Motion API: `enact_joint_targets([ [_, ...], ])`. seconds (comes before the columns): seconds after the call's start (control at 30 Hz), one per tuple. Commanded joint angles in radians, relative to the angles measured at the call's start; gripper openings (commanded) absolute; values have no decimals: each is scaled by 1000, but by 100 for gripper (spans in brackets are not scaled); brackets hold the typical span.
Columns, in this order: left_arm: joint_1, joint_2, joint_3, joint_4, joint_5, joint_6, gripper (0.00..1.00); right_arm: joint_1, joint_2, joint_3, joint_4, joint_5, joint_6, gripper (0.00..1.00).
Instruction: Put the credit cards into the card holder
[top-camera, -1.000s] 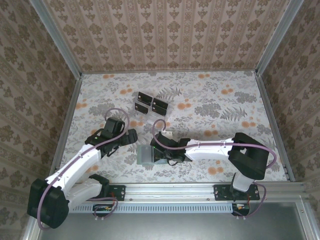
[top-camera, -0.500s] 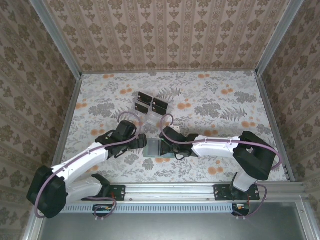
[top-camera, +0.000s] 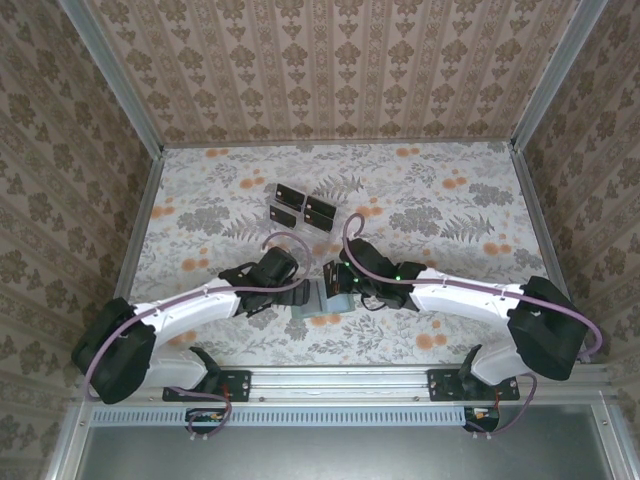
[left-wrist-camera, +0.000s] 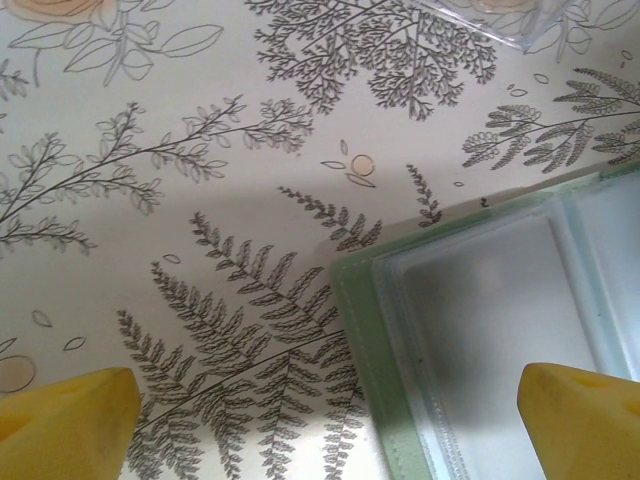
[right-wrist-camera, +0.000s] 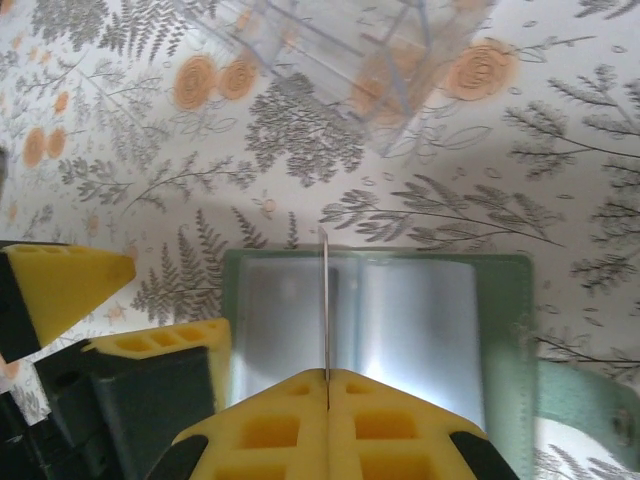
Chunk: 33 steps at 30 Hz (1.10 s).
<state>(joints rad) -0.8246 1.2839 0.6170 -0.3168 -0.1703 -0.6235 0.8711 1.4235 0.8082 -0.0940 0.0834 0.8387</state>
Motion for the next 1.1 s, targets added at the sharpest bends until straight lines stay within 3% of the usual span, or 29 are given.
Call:
enact_joint_targets([
  [0.0,-21,20,20,29,-40,19,100,-30,-25,-55,65,-48,-17,0],
  [0.4,-89,48,-18,8,-116,-75,100,-64,-59,-148,226,-133,-28,0],
  [1.07,-91,53,-89,-58,-168,-160,100,-67,25,-260,502,-219,-11,0],
])
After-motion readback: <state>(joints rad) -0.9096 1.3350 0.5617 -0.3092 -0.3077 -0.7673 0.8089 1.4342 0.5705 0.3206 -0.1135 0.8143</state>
